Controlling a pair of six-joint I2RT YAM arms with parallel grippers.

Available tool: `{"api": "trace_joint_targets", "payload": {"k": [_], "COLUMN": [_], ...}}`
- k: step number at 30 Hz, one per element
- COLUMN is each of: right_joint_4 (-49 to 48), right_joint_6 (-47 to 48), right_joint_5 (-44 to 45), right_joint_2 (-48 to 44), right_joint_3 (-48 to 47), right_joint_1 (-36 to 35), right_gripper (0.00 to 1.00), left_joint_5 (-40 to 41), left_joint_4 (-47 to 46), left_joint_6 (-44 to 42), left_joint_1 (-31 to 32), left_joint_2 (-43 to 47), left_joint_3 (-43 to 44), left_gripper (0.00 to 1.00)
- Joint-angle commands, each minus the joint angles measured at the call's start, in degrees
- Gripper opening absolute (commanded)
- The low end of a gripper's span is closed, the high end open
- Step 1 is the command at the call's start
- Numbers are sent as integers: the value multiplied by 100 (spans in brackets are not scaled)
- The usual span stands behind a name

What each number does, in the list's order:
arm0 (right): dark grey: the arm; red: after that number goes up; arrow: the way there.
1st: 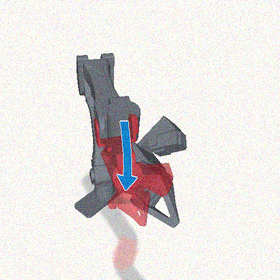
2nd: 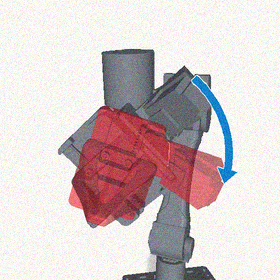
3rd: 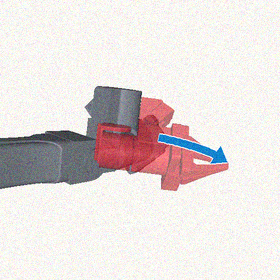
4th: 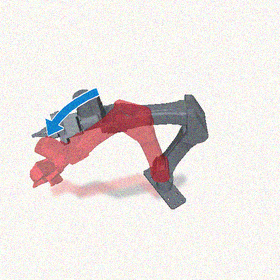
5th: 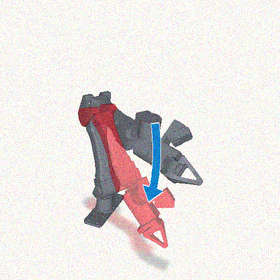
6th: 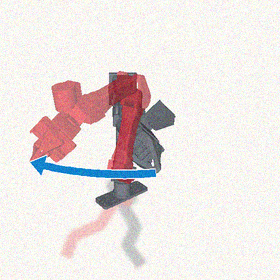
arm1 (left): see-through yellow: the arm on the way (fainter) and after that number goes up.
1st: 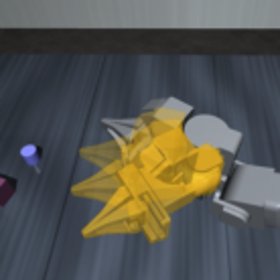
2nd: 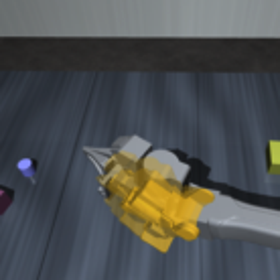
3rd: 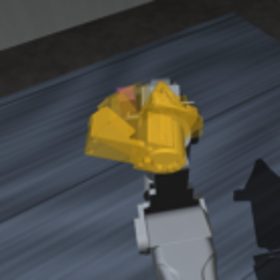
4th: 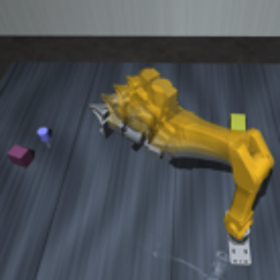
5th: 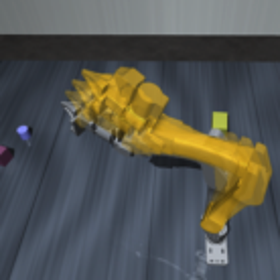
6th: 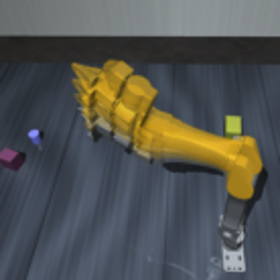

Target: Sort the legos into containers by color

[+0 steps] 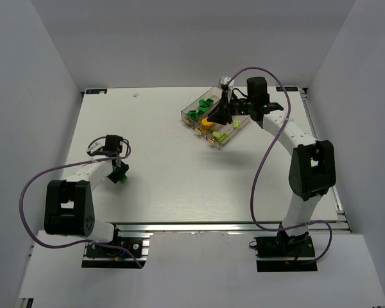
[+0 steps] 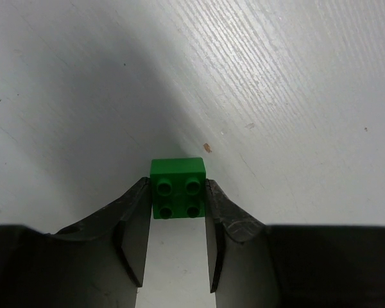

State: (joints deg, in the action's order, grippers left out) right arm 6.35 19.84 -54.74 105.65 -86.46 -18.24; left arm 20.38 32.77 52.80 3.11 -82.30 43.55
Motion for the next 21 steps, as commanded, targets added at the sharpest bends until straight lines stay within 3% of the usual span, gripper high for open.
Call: {"api": "trace_joint_targets", "payload": {"k": [1, 2, 3, 7, 12, 15, 21], "right_joint_4": [15, 33, 42, 121, 209, 261, 358], "right_joint_6": [-6, 3, 3, 20, 47, -14, 2], "right_joint_5": [-45, -45, -37, -10, 69, 130, 262], "right_joint_2": [-308, -325, -334, -387, -554, -659, -993], "right_joint_3": [-161, -161, -161, -152, -30, 58, 366], "right_joint_1": [40, 40, 48, 101, 224, 347, 541], "right_gripper": [32, 32, 32, 29, 28, 28, 28], "left_joint_5": [-516, -735, -964, -2639, -3303, -3620, -3787], "left_joint_4": [-358, -481, -630, -1998, -3162, -3664, -3550], "left_joint_6": [-93, -137, -164, -217, -191, -270, -551], "left_joint_1": [-21, -21, -21, 22, 452, 795, 1349], "left_joint_2": [118, 153, 231, 338, -48, -768, -2640], "left_joint_3": [-13, 30, 57, 118, 749, 1329, 3508], "left_gripper": [12, 3, 1, 0, 0, 0, 0]}}
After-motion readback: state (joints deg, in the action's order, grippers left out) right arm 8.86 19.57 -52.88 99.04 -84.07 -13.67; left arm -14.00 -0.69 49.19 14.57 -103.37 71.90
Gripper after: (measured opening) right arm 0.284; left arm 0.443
